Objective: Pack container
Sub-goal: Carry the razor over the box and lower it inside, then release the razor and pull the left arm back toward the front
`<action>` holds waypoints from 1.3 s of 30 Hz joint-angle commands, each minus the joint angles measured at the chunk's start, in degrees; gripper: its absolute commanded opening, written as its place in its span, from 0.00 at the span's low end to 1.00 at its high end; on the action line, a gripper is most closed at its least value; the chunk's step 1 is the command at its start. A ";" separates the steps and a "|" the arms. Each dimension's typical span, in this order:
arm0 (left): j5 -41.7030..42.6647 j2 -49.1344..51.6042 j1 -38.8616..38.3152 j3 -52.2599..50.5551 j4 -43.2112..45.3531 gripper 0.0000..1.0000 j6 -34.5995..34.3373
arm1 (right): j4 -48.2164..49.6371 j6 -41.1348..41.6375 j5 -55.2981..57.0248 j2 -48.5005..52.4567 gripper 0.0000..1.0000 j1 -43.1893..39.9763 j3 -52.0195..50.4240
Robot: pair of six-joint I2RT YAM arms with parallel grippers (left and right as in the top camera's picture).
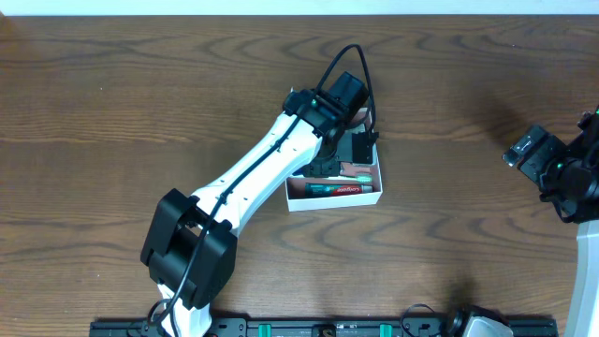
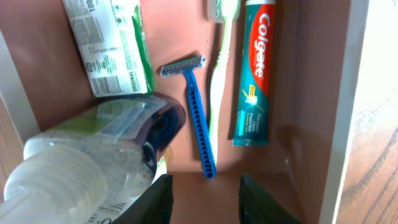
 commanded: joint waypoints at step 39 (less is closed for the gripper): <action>-21.53 -56.04 4.61 -0.04 -15.69 0.98 -59.30 | 0.00 0.24 0.00 -0.35 0.99 -0.61 0.68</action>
